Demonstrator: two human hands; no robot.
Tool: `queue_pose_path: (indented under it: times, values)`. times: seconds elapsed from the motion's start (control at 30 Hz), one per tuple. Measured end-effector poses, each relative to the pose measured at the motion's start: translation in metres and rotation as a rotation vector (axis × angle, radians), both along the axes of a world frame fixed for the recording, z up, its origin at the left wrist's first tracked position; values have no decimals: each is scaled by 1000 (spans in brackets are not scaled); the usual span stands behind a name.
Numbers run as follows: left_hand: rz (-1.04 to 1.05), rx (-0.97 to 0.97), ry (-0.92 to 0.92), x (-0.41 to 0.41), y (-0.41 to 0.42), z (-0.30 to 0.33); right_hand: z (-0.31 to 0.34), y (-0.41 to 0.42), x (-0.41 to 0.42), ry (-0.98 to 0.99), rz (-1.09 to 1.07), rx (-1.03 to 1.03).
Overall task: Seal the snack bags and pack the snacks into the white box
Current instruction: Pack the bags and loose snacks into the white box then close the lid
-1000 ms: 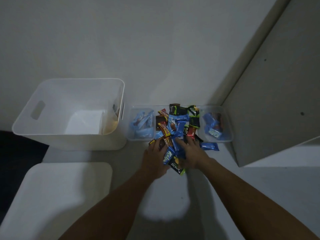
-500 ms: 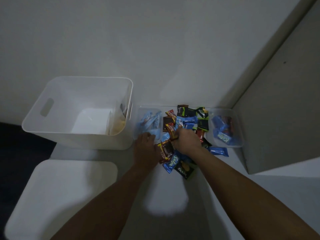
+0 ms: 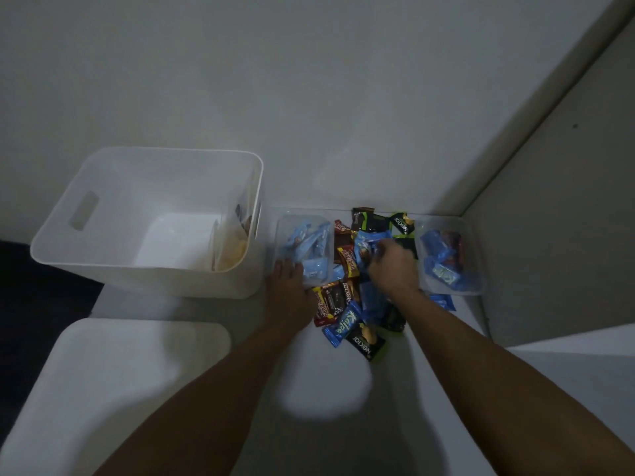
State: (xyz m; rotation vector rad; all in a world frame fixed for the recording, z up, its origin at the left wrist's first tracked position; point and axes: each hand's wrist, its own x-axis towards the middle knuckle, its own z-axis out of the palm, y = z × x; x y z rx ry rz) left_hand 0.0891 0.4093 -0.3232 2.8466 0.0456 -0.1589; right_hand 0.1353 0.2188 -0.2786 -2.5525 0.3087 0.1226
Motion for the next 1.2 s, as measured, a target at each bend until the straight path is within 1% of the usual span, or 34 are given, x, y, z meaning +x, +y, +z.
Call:
queue_pose_path:
  times: [0.1, 0.13, 0.2, 0.27, 0.33, 0.4, 0.43, 0.5, 0.57, 0.63, 0.67, 0.73, 0.83, 0.97, 1.03, 1.1, 1.2]
  values:
    - [12, 27, -64, -4, -14, 4, 0, -39, -3, -131, -101, -102]
    - [34, 44, -67, -5, -19, 6, 0, -50, -5, -144, -141, -155]
    - [87, 66, -86, -3, -30, 9, -3, -70, -6, -77, -227, -226]
    - [62, 81, -133, 4, -44, 13, -5, -87, -8, 28, -301, -239]
    - [-63, 3, -197, 11, -63, 17, -6, -101, -11, 136, -319, -200]
    - [-178, -136, -242, 16, -87, 24, -7, -109, -16, 214, -314, -118]
    - [-209, -193, -209, 18, -101, 30, -9, -112, -18, 221, -315, -71]
    - [-251, -329, -36, 20, -127, 39, -11, -117, -22, 209, -317, 27]
    - [-224, -531, 169, 23, -149, 43, -13, -121, -25, 213, -320, 89]
    - [-142, -691, 374, 26, -162, 42, -11, -124, -26, 194, -364, 122]
    - [-99, -739, 439, 27, -165, 43, -10, -126, -26, 170, -414, 137]
    - [-42, -791, 470, 29, -169, 42, -3, -130, -26, 119, -480, 157]
    - [44, -853, 361, 31, -167, 47, 8, -130, -23, 26, -481, 204]
    - [198, -859, 91, 33, -146, 72, 32, -100, -8, -73, -386, 358]
    - [276, -857, -14, 34, -127, 85, 39, -78, 1, -107, -348, 405]
    - [355, -830, -116, 34, -104, 91, 48, -51, 7, -125, -289, 410]
    - [466, -774, -182, 34, -68, 90, 55, -12, 10, -135, -194, 412]
